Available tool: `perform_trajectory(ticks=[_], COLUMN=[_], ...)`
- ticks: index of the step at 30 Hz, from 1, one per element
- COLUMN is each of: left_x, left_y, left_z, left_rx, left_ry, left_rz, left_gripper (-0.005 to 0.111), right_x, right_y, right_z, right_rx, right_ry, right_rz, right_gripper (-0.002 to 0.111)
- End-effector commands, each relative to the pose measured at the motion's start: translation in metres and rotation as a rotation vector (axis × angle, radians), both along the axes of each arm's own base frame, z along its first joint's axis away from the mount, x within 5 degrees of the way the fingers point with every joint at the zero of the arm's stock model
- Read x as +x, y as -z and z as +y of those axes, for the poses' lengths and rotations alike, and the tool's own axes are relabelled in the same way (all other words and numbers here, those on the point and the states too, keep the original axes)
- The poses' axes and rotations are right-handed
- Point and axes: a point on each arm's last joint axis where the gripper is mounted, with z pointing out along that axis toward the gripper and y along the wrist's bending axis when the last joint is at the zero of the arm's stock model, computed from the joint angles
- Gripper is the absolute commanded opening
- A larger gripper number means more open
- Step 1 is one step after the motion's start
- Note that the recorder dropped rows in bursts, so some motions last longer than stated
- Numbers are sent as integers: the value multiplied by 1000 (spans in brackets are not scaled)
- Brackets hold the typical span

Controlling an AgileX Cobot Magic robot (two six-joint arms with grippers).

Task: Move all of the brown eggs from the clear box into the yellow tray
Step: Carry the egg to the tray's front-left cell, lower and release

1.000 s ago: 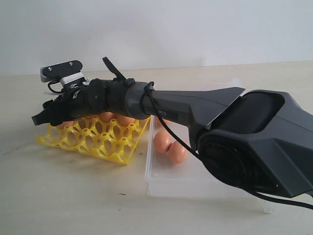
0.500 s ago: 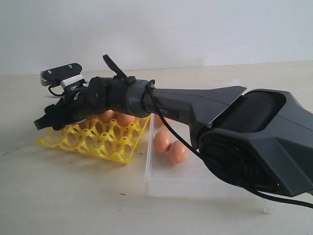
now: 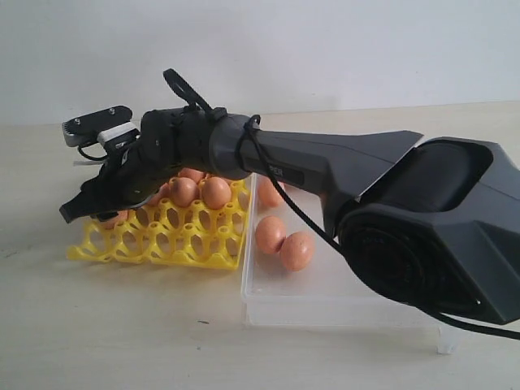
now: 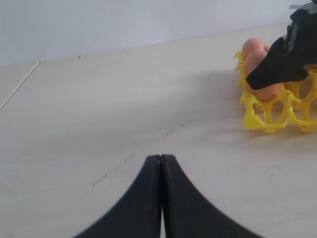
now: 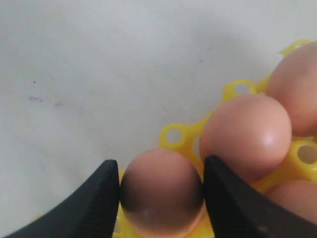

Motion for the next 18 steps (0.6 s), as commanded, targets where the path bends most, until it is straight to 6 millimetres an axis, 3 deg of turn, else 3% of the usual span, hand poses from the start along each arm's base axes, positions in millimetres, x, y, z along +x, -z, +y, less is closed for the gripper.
perform_trajectory(ticks=[1,10,18], left_x=[0,0,0], left_y=[-2,-2,-2], left_z=[0,0,0], left_rx=[-7,-7,-7], left_ry=[6,6,6], left_rz=[-13,-13,-13], left_gripper=[0,0,0], right_x=[-10,-17,-26], right_y=[12,-28,-97], right_z=[-6,-8,-8], right_rx=[-90,-97,6], right_ry=[-16,-47,-57], right_rz=[118,96,-5], right_gripper=[44,44,45])
